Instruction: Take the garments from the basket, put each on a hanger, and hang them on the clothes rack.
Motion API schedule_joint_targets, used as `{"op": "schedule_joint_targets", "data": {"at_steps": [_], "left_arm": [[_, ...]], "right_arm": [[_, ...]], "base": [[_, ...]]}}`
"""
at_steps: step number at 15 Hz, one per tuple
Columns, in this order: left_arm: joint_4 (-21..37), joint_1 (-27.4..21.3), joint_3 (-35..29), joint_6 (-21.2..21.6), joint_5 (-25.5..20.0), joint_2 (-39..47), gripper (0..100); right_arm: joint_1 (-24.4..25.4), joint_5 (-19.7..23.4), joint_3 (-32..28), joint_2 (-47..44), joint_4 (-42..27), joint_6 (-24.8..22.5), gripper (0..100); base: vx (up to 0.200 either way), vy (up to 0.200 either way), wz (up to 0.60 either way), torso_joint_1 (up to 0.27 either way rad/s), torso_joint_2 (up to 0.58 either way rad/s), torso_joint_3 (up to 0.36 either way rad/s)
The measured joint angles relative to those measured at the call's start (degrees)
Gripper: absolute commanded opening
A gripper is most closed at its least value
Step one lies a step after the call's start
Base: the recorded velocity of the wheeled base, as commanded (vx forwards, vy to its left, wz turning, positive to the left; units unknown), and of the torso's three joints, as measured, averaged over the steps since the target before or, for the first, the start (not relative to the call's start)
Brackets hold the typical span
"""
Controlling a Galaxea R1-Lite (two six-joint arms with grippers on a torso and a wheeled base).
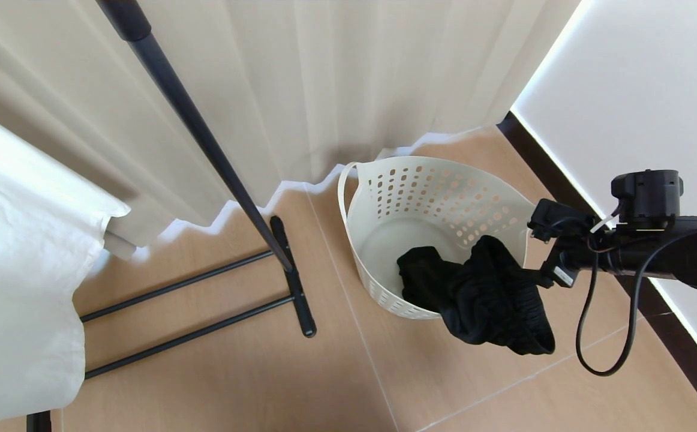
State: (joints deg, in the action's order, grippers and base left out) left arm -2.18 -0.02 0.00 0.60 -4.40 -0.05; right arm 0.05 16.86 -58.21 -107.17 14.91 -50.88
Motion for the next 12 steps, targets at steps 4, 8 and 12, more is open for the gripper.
{"op": "schedule_joint_targets", "data": {"at_steps": [4, 8, 12], "left_arm": [[0.0, 0.0, 0.0, 0.0, 0.0, 0.0, 100], [0.0, 0.0, 0.0, 0.0, 0.0, 0.0, 100], [0.0, 0.0, 0.0, 0.02, 0.0, 0.0, 100]], "right_arm": [[-0.45, 0.07, -1.29, -3.5, 0.66, 0.15, 100], [-0.49, 0.07, -5.13, -7.03, 0.55, 0.28, 100], [-0.38, 0.07, -9.65, -10.25, 0.2, 0.44, 100]], "base": [[0.0, 0.0, 0.0, 0.0, 0.0, 0.0], [0.0, 0.0, 0.0, 0.0, 0.0, 0.0], [0.0, 0.0, 0.0, 0.0, 0.0, 0.0]]}}
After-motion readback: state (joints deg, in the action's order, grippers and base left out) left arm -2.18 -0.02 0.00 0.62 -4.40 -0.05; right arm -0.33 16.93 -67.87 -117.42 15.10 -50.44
